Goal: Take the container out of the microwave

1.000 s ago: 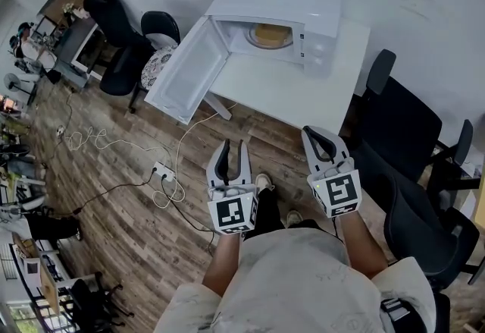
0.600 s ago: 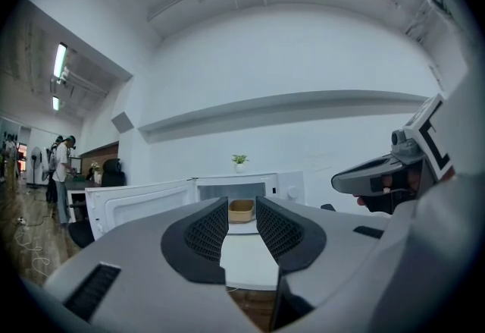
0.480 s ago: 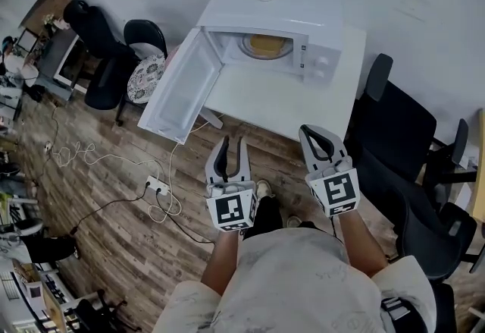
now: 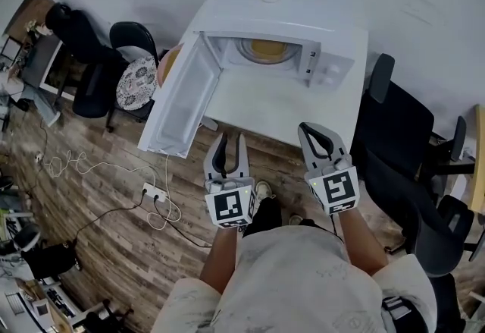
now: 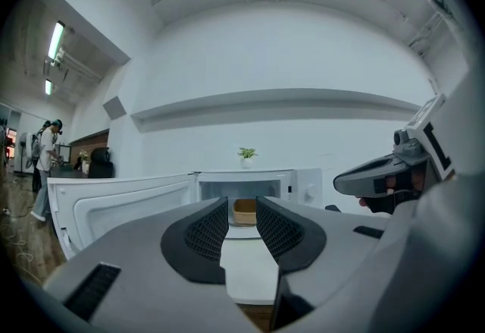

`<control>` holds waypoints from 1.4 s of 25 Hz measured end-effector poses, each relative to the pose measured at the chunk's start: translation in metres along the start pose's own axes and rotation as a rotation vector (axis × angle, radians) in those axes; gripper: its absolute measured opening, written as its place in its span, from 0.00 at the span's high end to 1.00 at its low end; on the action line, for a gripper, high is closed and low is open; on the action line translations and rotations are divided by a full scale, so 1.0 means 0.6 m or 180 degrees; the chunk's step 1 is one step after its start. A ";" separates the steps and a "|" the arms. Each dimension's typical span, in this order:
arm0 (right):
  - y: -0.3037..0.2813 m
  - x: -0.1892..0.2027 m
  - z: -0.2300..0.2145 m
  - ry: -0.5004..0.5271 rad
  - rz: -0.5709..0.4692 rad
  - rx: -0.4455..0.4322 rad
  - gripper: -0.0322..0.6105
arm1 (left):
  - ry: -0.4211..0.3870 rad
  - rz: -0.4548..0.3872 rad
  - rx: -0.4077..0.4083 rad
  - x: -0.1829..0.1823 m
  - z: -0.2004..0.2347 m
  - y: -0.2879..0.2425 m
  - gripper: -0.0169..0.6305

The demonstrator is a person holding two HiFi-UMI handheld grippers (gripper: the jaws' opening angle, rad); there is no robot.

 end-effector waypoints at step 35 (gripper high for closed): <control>-0.135 -0.049 -0.115 -0.0124 -0.0046 0.0796 0.93 | -0.0062 -0.0044 0.0843 -0.019 0.012 -0.252 0.79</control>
Point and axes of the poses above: the fingertips, and each gripper's own axes: y backward along the fingers, z to its left, x out of its underside, the point moved 2 cm from there along y, backward along the fingers, and after that the axes turned 4 degrees about -y, right-handed, at the moved point
